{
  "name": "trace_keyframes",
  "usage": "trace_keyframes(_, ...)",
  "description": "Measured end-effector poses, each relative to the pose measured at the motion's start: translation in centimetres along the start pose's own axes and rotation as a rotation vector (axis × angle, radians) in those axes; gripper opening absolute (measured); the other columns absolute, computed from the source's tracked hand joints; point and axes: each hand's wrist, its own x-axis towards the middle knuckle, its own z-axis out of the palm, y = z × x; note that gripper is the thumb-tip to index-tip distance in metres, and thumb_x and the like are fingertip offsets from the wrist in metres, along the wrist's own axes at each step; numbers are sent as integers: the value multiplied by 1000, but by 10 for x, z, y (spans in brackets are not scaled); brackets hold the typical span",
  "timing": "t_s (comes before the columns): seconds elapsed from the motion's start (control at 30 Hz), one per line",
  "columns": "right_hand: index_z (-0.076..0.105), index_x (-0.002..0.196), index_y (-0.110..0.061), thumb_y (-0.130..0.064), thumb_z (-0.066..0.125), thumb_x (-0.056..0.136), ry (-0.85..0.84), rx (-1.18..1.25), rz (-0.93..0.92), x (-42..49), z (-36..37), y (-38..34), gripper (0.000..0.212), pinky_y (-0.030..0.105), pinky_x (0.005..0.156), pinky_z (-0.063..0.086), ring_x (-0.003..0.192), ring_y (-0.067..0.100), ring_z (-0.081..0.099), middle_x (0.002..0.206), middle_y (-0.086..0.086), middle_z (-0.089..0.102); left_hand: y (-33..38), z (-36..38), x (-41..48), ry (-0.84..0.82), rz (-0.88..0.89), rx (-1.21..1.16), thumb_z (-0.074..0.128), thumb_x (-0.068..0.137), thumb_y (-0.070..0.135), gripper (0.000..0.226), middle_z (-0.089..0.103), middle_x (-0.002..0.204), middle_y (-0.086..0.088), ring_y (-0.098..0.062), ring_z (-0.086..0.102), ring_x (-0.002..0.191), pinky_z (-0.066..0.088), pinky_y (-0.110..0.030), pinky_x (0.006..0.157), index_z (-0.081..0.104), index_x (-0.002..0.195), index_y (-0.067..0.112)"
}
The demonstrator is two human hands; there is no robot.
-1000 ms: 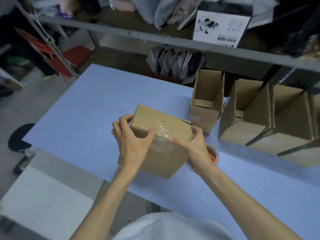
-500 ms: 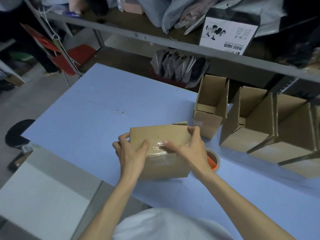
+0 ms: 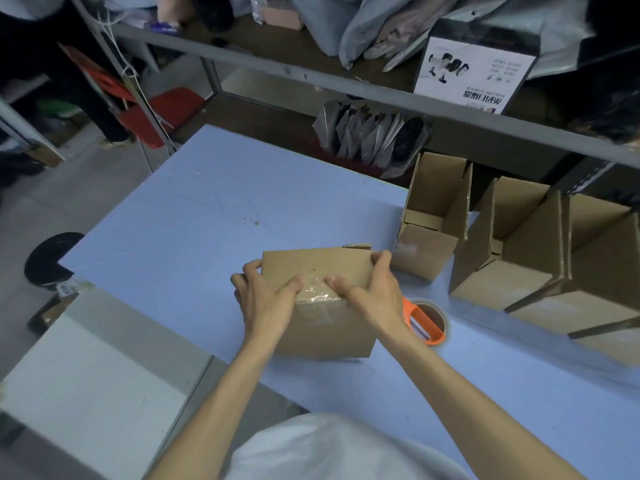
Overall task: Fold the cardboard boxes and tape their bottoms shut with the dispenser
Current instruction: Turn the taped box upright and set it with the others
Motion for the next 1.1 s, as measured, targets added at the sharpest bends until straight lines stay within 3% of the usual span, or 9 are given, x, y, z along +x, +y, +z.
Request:
trace_keyframes(0.07, 34, 108, -22, -45, 73, 77, -20, 26, -29, 12, -3, 0, 55, 34, 85, 42, 107, 27, 53, 108, 1, 50, -1, -5, 1, 51, 211, 8, 72, 81, 35, 59, 29, 121, 7, -18, 32, 120, 32, -24, 92, 42, 132, 26)
trace_keyframes(0.17, 44, 125, -12, -37, 69, 84, 78, -123, -146, 23, -5, -6, 54, 25, 89, 26, 118, 27, 32, 118, 9, 35, 0, -11, 3, -2, 622, 102, 76, 79, 33, 22, 50, 104, 21, -7, 45, 103, 38, -18, 87, 65, 98, 33)
trace_keyframes(0.27, 59, 122, -11, -31, 71, 85, 159, -187, -603, 21, -9, -11, 44, 21, 92, 28, 112, 21, 35, 119, 10, 46, 1, -12, 7, -63, 793, 213, 76, 80, 28, 8, 58, 82, 16, -4, 47, 83, 40, -19, 74, 68, 80, 27)
trace_keyframes(0.37, 72, 98, -6, -23, 75, 81, -107, -289, -825, 14, -1, -11, 25, 33, 79, 45, 92, 27, 55, 94, 9, 63, 4, -12, 10, 12, 849, 278, 75, 82, 21, 8, 59, 74, 9, -11, 45, 75, 39, -26, 65, 69, 77, 20)
trace_keyframes(0.57, 66, 65, 1, 8, 75, 72, -24, -352, -939, 17, 13, -20, 13, 41, 48, 45, 59, 29, 51, 59, 11, 56, -2, -8, 10, 64, 970, 322, 71, 85, 14, 7, 58, 70, 5, -14, 43, 70, 37, -25, 59, 69, 78, 14)
trace_keyframes(0.7, 70, 78, 1, 3, 71, 80, -26, -392, -944, 21, 0, -13, 2, 41, 54, 48, 66, 31, 56, 69, 13, 60, 0, -8, 20, 83, 1027, 399, 66, 88, 16, 15, 58, 70, 2, -19, 46, 68, 36, -26, 58, 66, 74, 10)
trace_keyframes(0.8, 65, 69, 4, 12, 66, 74, 21, -414, -981, 23, -2, -13, 10, 40, 51, 48, 62, 31, 54, 63, 14, 57, 2, -4, 21, 25, 1022, 373, 70, 84, 14, 11, 58, 71, 3, -15, 44, 70, 37, -26, 60, 66, 74, 11)
trace_keyframes(0.9, 64, 71, 3, 8, 68, 78, 27, -450, -972, 28, 4, -17, 9, 43, 56, 47, 67, 32, 54, 67, 14, 57, 0, -8, 30, -1, 943, 330, 75, 81, 23, 8, 63, 82, 6, -12, 47, 79, 39, -25, 72, 70, 86, 17)
trace_keyframes(1.1, 68, 93, -5, -23, 77, 80, 99, -490, -934, 29, 0, 5, 24, 28, 68, 32, 76, 29, 57, 83, 7, 61, -9, -17, 30, -247, 867, 372, 81, 71, 19, 50, 56, 114, 6, -17, 47, 106, 25, -22, 96, 64, 118, 21)
